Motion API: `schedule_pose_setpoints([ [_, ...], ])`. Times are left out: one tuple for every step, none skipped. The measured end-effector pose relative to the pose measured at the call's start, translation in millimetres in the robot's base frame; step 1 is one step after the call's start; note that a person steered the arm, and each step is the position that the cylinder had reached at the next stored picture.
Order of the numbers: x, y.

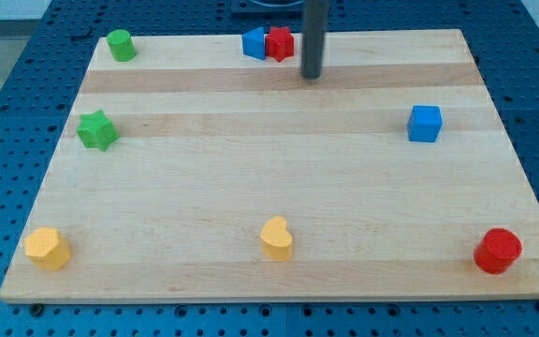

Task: Nudge green circle a bit right

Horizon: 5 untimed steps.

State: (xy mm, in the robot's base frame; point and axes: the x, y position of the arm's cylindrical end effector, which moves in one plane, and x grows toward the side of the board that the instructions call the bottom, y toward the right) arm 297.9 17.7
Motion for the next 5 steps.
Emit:
schedule_pose_setpoints([
  [14, -86],
  [10, -184],
  [-9, -269],
  [-12, -322],
  [-13, -323],
])
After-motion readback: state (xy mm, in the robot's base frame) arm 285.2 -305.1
